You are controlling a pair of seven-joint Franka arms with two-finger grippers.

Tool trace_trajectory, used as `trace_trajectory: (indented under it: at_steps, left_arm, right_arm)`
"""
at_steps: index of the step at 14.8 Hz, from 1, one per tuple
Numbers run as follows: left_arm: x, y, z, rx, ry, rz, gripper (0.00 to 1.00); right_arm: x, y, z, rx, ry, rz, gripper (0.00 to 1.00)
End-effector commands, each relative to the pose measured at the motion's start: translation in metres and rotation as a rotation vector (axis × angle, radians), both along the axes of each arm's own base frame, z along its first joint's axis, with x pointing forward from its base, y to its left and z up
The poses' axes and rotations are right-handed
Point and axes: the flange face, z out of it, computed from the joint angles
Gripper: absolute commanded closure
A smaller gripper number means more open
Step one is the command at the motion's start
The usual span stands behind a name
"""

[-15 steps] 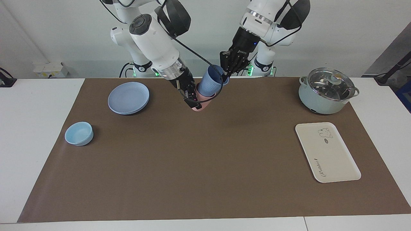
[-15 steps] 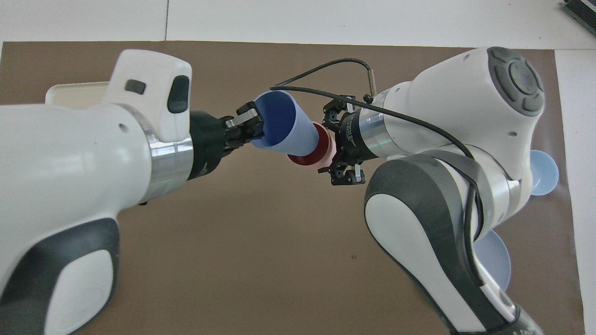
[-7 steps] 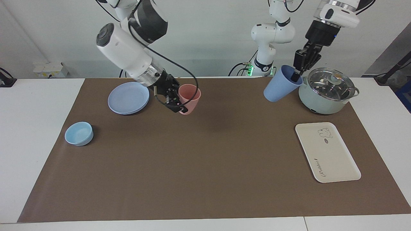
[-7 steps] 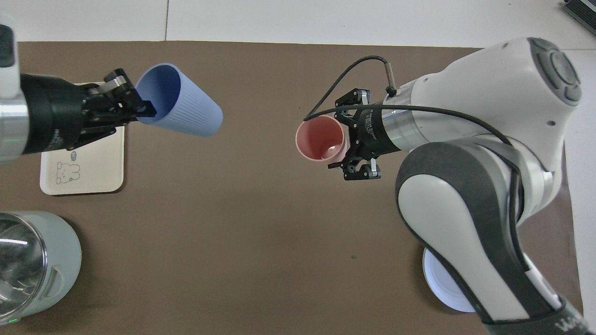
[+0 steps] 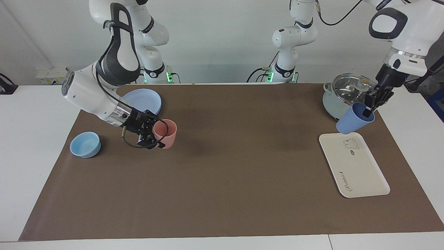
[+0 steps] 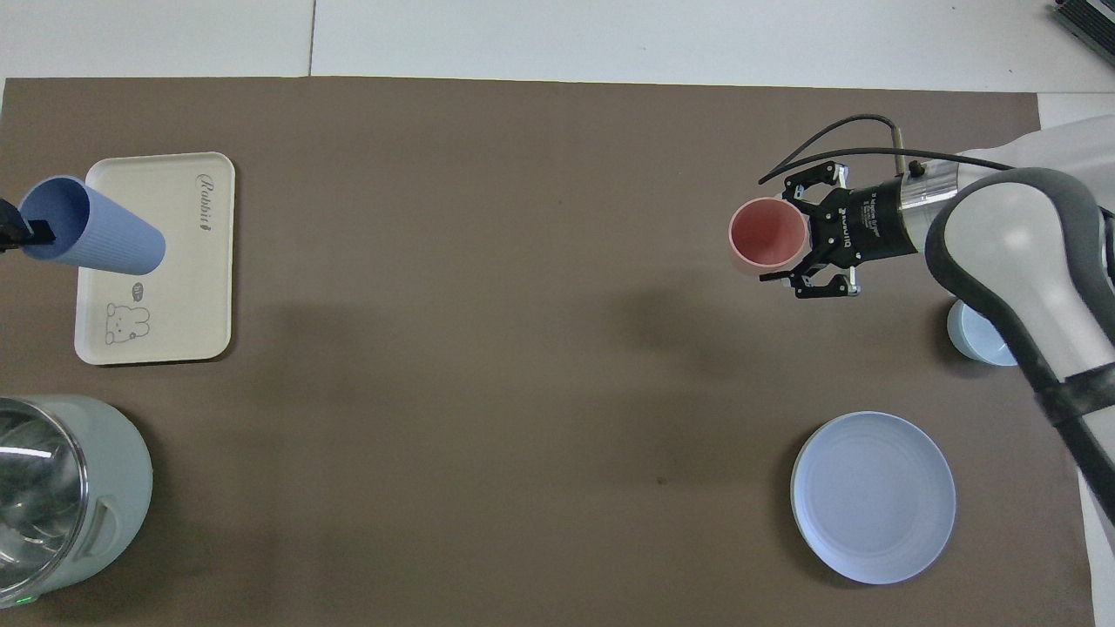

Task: Place cup on tray
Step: 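Lower the blue cup onto the tray while the right gripper returns the pink cup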

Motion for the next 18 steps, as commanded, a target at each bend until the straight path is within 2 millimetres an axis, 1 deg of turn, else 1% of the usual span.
trace_trajectory:
  at_steps: [1, 2, 3, 5, 6, 8, 9, 10, 11, 12, 14, 15, 16, 17, 18]
  left_arm:
    - [0.009, 0.035, -0.059, 0.044, -0.001, -0.049, 1.00]
    - [0.010, 0.039, -0.077, 0.055, 0.000, -0.058, 1.00]
    - [0.006, 0.044, -0.093, 0.067, -0.006, -0.052, 1.00]
    - [0.002, 0.039, -0.132, 0.106, -0.050, -0.030, 1.00]
    - [0.003, 0.039, -0.145, 0.112, -0.051, -0.027, 1.00]
    - [0.007, 0.040, -0.165, 0.110, -0.030, -0.033, 1.00]
    - [0.007, 0.039, -0.167, 0.108, -0.026, -0.035, 1.00]
    - [0.007, 0.039, -0.167, 0.107, -0.026, -0.034, 0.95]
    - [0.009, 0.035, -0.166, 0.106, -0.025, -0.041, 0.39]
    - [0.012, 0.035, -0.161, 0.106, -0.027, -0.049, 0.00]
    - [0.019, 0.030, -0.136, 0.092, -0.017, -0.077, 0.00]
    - [0.025, 0.030, -0.114, 0.094, 0.008, -0.109, 0.00]
    - [0.030, 0.029, -0.085, 0.132, 0.057, -0.169, 0.00]
    - [0.032, 0.029, -0.057, 0.177, 0.116, -0.220, 0.00]
    - [0.033, 0.024, -0.035, 0.195, 0.162, -0.251, 0.00]
  right_arm:
    - [0.015, -0.027, -0.028, 0.002, -0.051, -0.062, 1.00]
    - [0.017, -0.040, -0.037, -0.001, -0.047, -0.082, 1.00]
    - [0.019, -0.051, -0.043, -0.004, -0.047, -0.097, 1.00]
    - [0.024, -0.069, -0.049, -0.013, -0.071, -0.118, 1.00]
    - [0.027, -0.076, -0.056, -0.027, -0.083, -0.143, 1.00]
    - [0.025, -0.094, -0.072, -0.035, -0.067, -0.180, 1.00]
    - [0.025, -0.102, -0.083, -0.035, -0.053, -0.189, 1.00]
    - [0.023, -0.118, -0.092, -0.036, -0.046, -0.200, 1.00]
    - [0.022, -0.125, -0.097, -0.036, -0.050, -0.187, 1.00]
    - [0.021, -0.125, -0.101, -0.033, -0.048, -0.182, 1.00]
    - [0.018, -0.123, -0.106, -0.015, -0.036, -0.190, 1.00]
    - [0.014, -0.123, -0.112, -0.014, -0.028, -0.186, 1.00]
    - [0.009, -0.124, -0.119, -0.015, -0.029, -0.170, 1.00]
    - [0.007, -0.124, -0.120, -0.007, -0.038, -0.159, 1.00]
    - [0.007, -0.124, -0.120, -0.003, -0.043, -0.159, 1.00]
